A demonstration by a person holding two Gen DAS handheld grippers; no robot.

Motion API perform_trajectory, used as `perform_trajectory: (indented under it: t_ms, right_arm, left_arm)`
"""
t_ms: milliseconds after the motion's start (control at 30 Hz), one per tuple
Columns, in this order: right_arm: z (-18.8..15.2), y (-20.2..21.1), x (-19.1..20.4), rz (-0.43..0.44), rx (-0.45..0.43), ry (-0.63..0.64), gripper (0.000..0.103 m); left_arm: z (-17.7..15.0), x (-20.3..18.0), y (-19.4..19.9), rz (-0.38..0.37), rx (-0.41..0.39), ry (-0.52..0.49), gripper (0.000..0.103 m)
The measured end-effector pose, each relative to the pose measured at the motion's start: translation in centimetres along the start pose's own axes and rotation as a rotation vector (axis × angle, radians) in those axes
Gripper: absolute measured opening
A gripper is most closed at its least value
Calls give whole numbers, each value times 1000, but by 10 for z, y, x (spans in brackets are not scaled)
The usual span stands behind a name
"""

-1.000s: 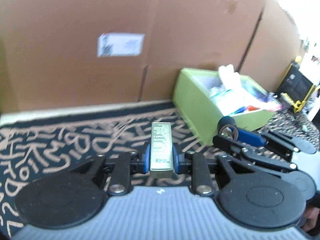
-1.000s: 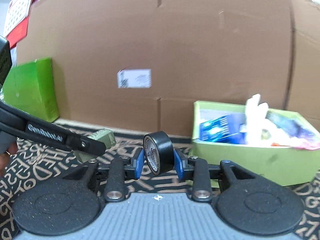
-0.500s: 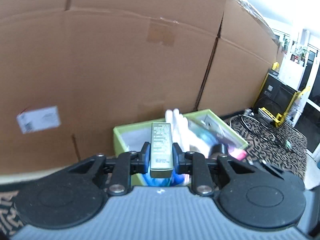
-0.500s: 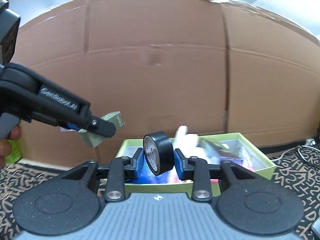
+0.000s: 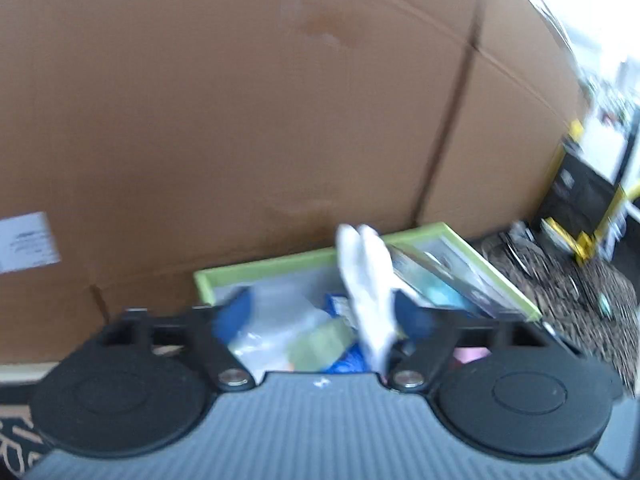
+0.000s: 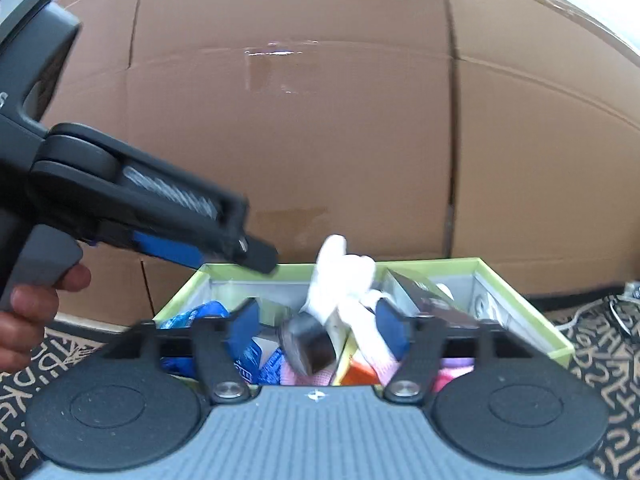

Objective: Organize objects

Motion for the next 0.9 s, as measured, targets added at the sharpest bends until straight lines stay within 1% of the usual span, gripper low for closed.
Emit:
perform_trajectory:
  t_ms: [33,100,200,267,333,367,467,500,567,633,733,800,900]
  right_arm:
    - [-1,3,-2,4,1,-12,71]
    - [0,10,-5,-5,-15,-25,77]
    - [-2,25,-6,-14,-27,-41,87]
    - [-2,29,-2,-11,-12,-47,92]
    - [-5,31,-4,-15,2,-46,94]
    - [-5,32,-4,-15,8,-43,96]
    - [-5,49,-7,-14,14,-52,98]
    - [-5,58,-9,-16,17,-54,101]
    - [-6,75,-12,-27,27,-46,102]
    - [-6,89,-14,-48,36,-28,103]
    - [-9,111,-18,-91,53,3,103]
    - [-14,124,-19,-120,73,19,103]
    - [-24,144,-20,-149,85,39,103]
  left_arm:
    - [-1,3,5,0,-25,7,88]
    - [-4,7,12,-9,-31,19,90]
    - [-8,12,26,26,-63,42,103]
    - [-12,12,37,58,-88,38,103]
    - [-16,9,48,59,-97,31,103]
    - [-18,7,55,59,-102,31,103]
    - [-27,-3,75,69,-113,18,103]
    - [-29,-4,84,74,-112,14,103]
    - [-37,-11,97,87,-105,9,103]
    - [-50,-20,109,105,-75,4,103]
    - [-73,-30,124,157,-38,14,103]
    - [-90,-36,135,189,-43,30,103]
    - [-111,-45,147,188,-25,48,103]
Point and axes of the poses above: each gripper's, at about its wrist camera, not at the fingertips, and y roughly against the way its jaws point, x to its left, z to its top, the point moved 5 cm from there along -y, roughly the way its jaws point, and after that the axes turned 8 degrees about -z, right-handed, at the moved point
